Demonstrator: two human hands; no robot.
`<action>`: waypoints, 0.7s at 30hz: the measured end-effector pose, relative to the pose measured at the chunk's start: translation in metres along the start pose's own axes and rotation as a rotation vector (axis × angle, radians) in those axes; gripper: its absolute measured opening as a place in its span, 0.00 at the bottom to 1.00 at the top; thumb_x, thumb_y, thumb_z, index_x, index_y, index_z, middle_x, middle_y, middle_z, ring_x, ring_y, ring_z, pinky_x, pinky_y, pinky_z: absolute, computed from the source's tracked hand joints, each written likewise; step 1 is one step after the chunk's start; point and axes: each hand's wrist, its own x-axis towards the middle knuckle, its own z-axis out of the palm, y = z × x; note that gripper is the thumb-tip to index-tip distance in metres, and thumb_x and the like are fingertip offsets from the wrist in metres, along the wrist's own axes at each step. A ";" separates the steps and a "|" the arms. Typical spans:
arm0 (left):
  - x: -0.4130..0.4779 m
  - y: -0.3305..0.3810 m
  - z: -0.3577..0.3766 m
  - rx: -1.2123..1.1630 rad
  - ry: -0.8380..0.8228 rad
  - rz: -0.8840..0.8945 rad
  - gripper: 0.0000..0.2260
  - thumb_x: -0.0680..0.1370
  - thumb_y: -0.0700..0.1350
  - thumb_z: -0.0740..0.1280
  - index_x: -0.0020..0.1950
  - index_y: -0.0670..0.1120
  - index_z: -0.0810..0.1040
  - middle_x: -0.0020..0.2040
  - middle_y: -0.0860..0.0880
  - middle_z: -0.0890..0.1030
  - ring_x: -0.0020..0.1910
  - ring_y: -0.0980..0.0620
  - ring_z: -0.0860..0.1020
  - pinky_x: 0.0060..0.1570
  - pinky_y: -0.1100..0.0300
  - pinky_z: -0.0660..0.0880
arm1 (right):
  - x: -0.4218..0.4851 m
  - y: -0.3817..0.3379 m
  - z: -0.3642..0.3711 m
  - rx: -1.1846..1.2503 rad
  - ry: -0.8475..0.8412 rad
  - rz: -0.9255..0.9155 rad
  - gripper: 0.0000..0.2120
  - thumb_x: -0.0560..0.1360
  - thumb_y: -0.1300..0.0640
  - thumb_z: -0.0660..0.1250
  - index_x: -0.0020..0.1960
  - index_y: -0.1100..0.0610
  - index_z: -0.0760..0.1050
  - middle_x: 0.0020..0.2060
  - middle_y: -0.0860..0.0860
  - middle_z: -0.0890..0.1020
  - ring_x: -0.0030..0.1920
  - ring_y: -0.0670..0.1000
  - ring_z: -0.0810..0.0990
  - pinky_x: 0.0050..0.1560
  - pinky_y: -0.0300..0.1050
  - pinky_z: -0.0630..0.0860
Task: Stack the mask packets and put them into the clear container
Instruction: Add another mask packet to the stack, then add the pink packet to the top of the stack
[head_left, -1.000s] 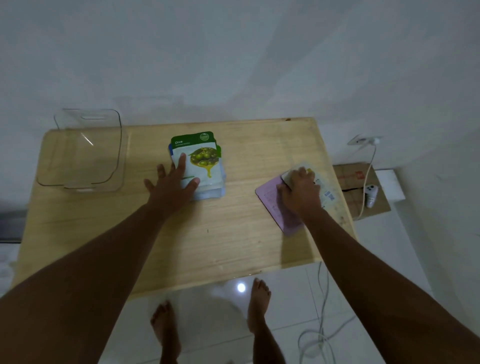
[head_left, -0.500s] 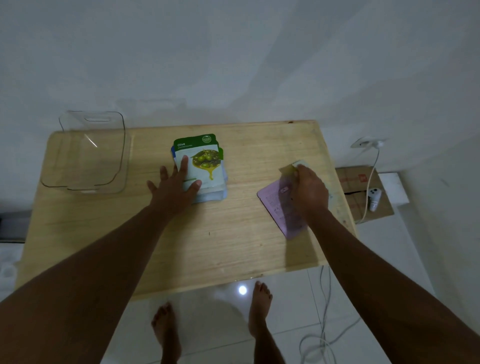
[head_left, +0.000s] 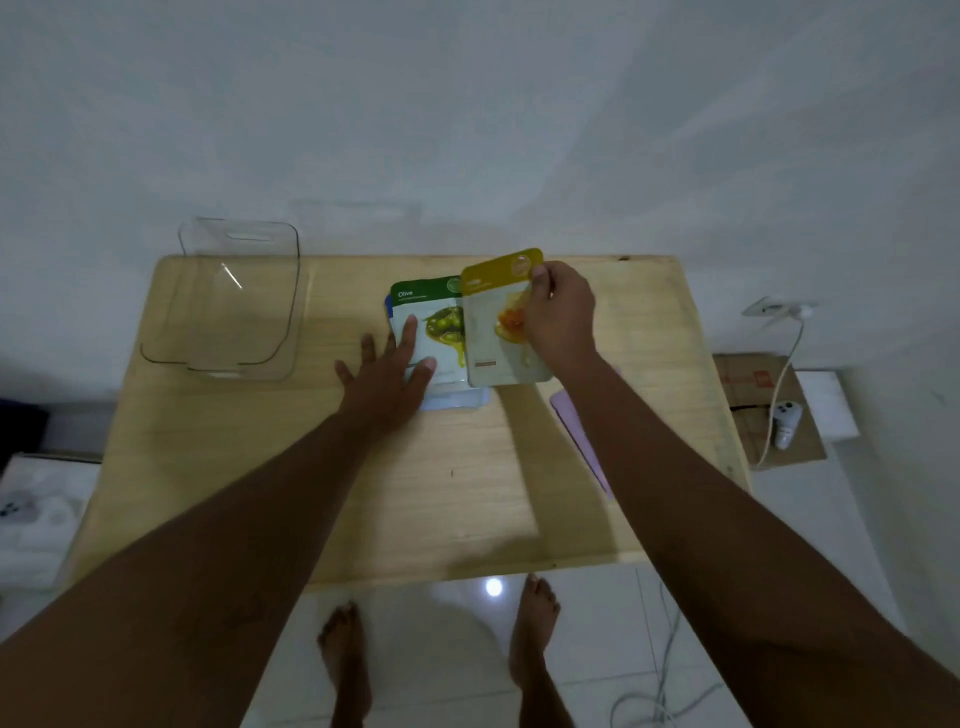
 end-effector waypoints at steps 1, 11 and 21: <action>-0.001 0.000 -0.001 -0.011 0.010 0.005 0.30 0.81 0.62 0.47 0.80 0.58 0.39 0.82 0.50 0.48 0.79 0.37 0.41 0.70 0.28 0.37 | -0.001 -0.004 0.013 0.009 -0.022 0.016 0.14 0.83 0.60 0.58 0.48 0.65 0.80 0.44 0.62 0.83 0.47 0.62 0.80 0.45 0.48 0.70; 0.000 -0.004 0.002 -0.096 0.038 -0.051 0.35 0.81 0.61 0.53 0.80 0.52 0.37 0.81 0.41 0.51 0.80 0.40 0.43 0.72 0.31 0.38 | -0.025 -0.021 0.059 -0.014 -0.281 -0.074 0.18 0.82 0.60 0.59 0.69 0.67 0.70 0.46 0.59 0.83 0.43 0.57 0.83 0.42 0.32 0.73; -0.004 0.000 0.002 -0.028 0.080 -0.024 0.33 0.82 0.59 0.53 0.80 0.52 0.39 0.81 0.43 0.53 0.80 0.39 0.44 0.72 0.30 0.41 | -0.033 0.010 0.065 -0.309 -0.506 -0.152 0.29 0.82 0.57 0.58 0.79 0.64 0.53 0.78 0.66 0.56 0.77 0.66 0.60 0.73 0.63 0.64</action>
